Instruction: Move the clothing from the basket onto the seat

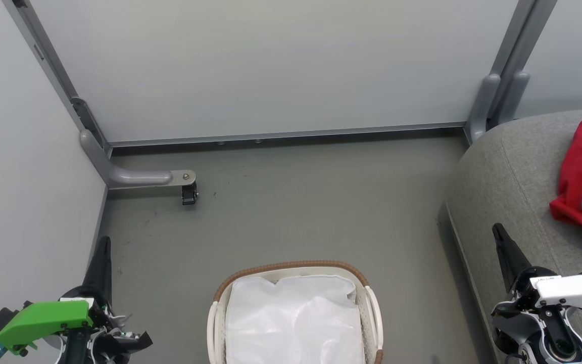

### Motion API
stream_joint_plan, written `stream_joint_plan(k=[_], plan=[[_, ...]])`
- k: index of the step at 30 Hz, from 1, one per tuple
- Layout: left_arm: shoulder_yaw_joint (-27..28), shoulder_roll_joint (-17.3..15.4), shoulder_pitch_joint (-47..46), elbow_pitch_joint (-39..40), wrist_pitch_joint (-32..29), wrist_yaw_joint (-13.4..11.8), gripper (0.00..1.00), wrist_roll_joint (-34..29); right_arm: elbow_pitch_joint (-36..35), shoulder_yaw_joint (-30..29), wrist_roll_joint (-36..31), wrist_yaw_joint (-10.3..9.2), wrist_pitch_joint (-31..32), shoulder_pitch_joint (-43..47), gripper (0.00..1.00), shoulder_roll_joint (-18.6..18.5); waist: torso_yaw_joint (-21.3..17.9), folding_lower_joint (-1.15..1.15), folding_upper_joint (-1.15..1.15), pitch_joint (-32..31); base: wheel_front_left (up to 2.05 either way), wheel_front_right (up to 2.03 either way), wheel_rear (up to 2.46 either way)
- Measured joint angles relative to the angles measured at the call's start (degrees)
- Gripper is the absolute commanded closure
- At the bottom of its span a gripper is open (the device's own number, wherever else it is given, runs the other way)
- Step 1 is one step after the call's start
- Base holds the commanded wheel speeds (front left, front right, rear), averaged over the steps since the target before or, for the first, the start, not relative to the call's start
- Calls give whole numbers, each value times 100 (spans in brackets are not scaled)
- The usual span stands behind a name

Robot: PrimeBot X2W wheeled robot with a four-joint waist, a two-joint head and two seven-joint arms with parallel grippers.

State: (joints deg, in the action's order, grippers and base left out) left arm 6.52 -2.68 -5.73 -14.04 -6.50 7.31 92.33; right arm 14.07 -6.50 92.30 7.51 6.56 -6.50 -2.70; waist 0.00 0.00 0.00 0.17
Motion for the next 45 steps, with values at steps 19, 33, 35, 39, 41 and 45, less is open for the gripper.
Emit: stream_joint_plan(k=[19, 33, 35, 39, 41, 45], plan=[[0, 0, -13, 1, -1, 1, 100, 0, -1, -2, 0, 0, -1, 0, 100, 0, 0, 0, 0, 0, 0, 0, 0], [0, 0, -13, 1, 0, 1, 100, 0, -1, -2, 0, 0, -1, 0, 100, 0, 0, 0, 0, 0, 0, 0, 0], [0, 0, -13, 1, 0, 1, 100, 0, -1, -2, 0, 0, -1, 0, 100, 0, 0, 0, 0, 0, 0, 0, 0], [0, 0, -13, 1, -1, 1, 100, 0, -2, -2, 0, 0, -1, 0, 100, 0, 0, 0, 0, 0, 0, 0, 0], [0, 0, -13, 1, -1, 1, 100, 0, -2, -2, 0, 0, 0, 0, 100, 0, 0, 0, 0, 0, 0, 0, 0], [0, 0, -13, 1, 0, 1, 100, 0, -2, -2, 0, 0, 0, 0, 100, 0, 0, 0, 0, 0, 0, 0, 0]])
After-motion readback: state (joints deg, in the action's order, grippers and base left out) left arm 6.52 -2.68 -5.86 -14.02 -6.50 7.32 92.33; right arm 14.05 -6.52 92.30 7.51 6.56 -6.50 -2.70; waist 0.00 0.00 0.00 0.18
